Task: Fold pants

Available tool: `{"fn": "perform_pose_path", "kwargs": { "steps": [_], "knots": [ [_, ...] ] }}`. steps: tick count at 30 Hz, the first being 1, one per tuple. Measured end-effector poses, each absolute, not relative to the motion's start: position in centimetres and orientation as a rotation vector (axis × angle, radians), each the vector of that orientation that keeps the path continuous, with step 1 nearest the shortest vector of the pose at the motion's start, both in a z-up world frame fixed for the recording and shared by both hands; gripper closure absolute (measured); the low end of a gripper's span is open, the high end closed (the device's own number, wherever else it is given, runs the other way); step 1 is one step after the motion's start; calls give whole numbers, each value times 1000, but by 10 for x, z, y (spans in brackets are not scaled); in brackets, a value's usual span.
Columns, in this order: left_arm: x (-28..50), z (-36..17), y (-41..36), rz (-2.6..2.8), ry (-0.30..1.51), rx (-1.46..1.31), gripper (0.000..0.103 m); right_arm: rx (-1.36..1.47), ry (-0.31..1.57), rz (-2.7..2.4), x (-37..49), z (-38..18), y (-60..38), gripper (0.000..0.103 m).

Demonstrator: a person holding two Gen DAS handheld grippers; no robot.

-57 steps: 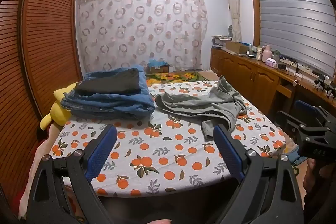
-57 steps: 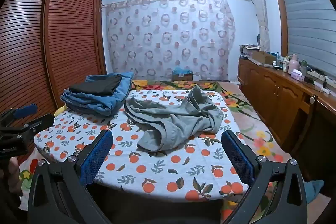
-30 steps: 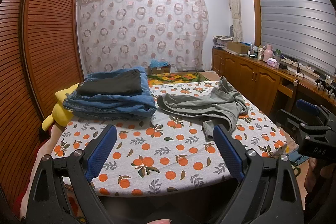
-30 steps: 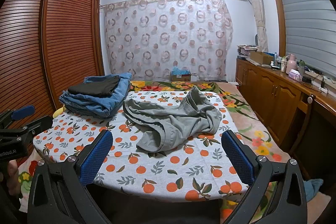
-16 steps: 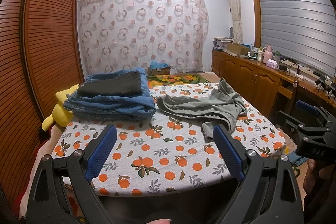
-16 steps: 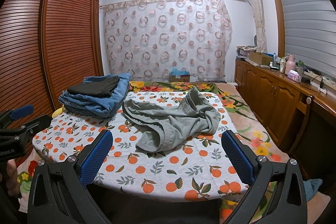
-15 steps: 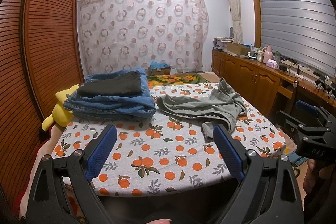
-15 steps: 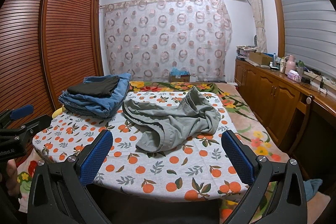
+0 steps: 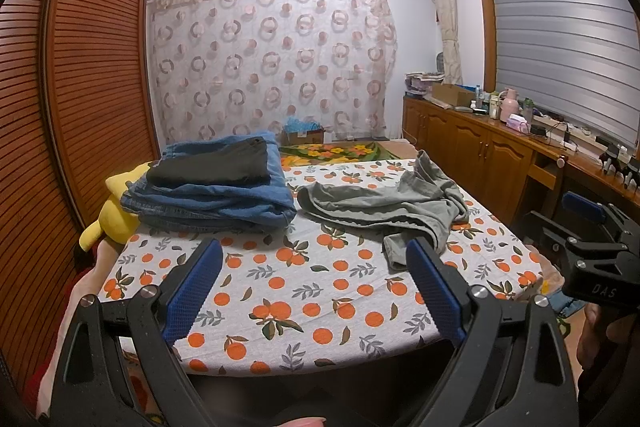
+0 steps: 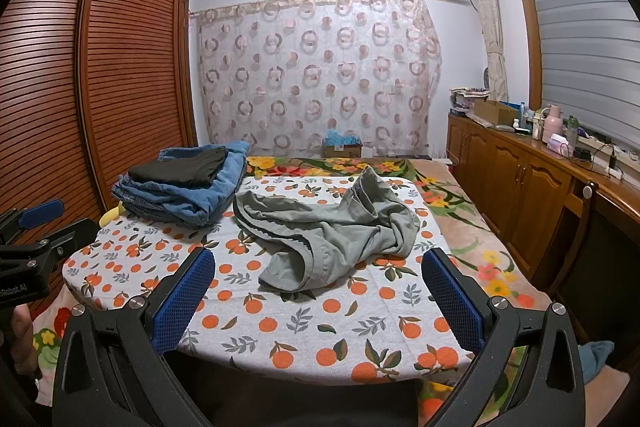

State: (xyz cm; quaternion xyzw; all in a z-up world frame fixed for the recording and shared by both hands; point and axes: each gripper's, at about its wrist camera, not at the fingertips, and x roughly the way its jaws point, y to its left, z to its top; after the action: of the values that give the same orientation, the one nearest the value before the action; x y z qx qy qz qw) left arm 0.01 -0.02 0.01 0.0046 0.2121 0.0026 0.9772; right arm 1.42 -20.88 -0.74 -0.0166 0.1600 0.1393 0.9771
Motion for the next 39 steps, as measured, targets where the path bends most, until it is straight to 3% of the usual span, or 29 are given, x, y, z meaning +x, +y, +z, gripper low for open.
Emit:
{"fn": "perform_pose_path", "kwargs": {
  "steps": [36,39],
  "knots": [
    [0,14,10,3,442,2,10,-29,328,288,15,-8,-205,0],
    [6,-3,9,4,468,3,10,-28,339,297,19,-12,-205,0]
  ]
}}
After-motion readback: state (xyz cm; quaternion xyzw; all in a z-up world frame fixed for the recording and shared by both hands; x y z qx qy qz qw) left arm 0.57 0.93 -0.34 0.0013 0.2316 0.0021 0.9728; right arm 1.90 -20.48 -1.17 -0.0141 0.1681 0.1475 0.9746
